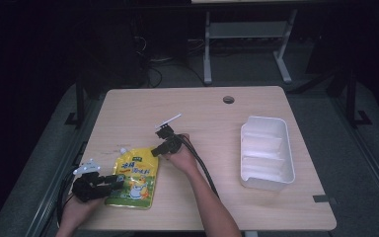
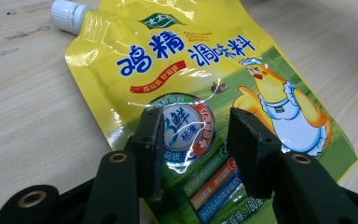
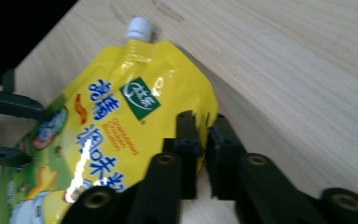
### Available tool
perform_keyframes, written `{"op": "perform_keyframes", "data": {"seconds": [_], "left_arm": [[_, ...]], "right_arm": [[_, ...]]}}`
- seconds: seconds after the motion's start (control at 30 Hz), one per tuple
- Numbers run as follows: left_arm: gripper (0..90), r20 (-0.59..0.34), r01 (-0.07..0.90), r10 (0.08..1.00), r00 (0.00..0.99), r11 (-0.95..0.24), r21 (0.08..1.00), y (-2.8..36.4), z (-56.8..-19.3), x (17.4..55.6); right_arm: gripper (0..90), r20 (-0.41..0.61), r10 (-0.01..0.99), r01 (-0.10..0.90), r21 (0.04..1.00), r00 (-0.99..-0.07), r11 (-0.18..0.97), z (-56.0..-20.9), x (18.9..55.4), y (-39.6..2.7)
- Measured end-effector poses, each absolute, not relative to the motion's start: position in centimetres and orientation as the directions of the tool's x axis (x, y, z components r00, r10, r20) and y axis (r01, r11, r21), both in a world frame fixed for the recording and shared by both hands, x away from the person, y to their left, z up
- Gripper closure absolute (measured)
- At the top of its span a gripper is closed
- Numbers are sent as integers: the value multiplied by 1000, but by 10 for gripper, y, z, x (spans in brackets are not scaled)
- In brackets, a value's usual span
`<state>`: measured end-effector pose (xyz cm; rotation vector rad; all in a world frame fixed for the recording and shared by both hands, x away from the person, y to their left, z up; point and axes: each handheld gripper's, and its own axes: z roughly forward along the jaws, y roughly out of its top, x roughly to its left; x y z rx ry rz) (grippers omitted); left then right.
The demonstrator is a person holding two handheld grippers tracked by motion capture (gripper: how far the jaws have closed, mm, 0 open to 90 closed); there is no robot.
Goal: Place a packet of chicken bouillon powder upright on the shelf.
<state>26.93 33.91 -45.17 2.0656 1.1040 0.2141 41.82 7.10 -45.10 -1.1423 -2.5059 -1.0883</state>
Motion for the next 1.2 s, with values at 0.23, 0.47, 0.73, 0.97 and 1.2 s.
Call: {"op": "perform_keyframes", "data": {"seconds": [0.23, 0.47, 0.73, 0.97, 1.2], "left_arm": [[480, -206, 635, 789, 579, -278, 721, 348, -447, 269], [303, -265, 629, 801, 536, -169, 759, 362, -443, 271], [188, -364, 657, 744, 560, -132, 742, 363, -443, 282], [273, -480, 679, 617, 624, -124, 723, 357, -444, 295], [544, -496, 642, 527, 690, -129, 756, 355, -441, 289]], "right_arm": [[897, 415, 551, 674, 594, -724, 438, -437, 411, 71], [897, 390, 504, 614, 667, -771, 423, -413, 398, 65], [897, 334, 434, 510, 764, -837, 396, -379, 373, 58], [898, 298, 401, 455, 801, -866, 390, -360, 361, 51], [897, 276, 368, 415, 826, -888, 382, -347, 349, 47]]}}
